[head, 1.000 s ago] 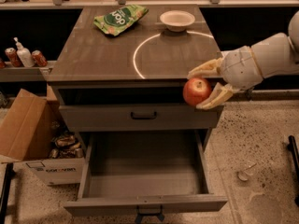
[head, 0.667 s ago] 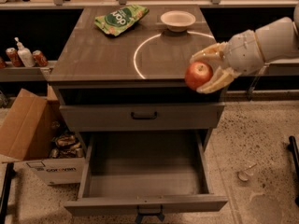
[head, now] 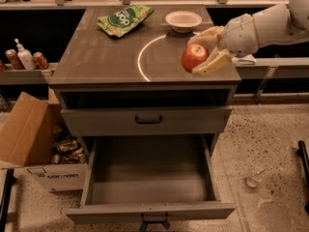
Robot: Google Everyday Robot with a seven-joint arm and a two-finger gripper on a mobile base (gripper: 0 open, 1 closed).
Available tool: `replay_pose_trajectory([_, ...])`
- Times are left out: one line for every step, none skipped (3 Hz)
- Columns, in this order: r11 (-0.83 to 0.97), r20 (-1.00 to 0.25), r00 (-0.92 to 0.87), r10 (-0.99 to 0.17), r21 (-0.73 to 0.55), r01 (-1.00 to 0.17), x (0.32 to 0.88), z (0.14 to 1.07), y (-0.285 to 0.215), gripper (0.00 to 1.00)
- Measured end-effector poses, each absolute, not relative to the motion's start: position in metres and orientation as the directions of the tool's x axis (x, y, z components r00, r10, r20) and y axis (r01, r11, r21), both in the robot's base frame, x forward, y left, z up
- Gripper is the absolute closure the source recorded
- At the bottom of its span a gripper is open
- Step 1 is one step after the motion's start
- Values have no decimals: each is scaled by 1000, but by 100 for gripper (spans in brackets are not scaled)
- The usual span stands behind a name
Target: Pick apple from middle drawer and place on counter
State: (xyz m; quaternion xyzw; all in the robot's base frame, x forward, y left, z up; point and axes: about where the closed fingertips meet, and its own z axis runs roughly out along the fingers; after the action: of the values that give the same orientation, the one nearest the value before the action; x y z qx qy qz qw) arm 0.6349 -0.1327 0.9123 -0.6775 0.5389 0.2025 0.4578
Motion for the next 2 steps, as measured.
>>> replay_pose_trajectory([29, -824, 305, -478, -361, -932, 667, 910, -116, 100])
replay_pose_trajectory([62, -847, 263, -463, -327, -943, 686, 903, -108, 100])
